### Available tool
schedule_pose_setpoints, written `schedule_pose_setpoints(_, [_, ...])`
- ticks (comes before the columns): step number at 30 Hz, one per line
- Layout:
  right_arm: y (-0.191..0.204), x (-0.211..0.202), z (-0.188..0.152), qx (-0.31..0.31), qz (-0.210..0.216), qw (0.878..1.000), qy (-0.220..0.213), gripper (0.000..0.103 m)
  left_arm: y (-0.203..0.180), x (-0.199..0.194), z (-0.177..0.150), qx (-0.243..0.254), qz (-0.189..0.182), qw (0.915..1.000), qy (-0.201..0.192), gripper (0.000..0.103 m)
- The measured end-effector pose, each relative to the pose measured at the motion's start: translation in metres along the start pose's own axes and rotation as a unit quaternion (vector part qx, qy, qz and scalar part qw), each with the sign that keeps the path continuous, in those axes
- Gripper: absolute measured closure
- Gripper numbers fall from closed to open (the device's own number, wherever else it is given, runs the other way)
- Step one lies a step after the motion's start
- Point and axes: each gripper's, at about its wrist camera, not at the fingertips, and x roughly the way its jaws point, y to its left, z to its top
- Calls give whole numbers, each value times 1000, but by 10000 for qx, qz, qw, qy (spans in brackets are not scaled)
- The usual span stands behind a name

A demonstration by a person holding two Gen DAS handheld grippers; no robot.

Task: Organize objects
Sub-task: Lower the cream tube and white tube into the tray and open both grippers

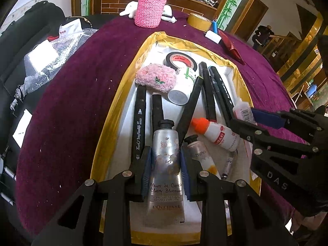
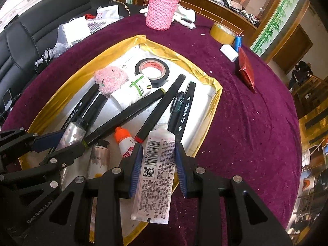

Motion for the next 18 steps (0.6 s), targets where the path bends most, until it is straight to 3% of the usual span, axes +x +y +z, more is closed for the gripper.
schedule_pose_setpoints(9, [-4,10,4,134,310,9994,104,72,4,5,1,-241,1,9997,44,76])
schedule_pose_setpoints(12, [-18,12,4,448,937,9943,253,59,3,-1,1,-349,20,9994,-57,67])
schedule_pose_setpoints(14, [-30,9,1,734,1400,9871,246,57,1,-8,0,-426,88,9989,-166,59])
schedule_pose_setpoints(18, [-47,-5,-2,909,1859,9783,80,55,-5,-28,-2,-543,343,9971,-416,58])
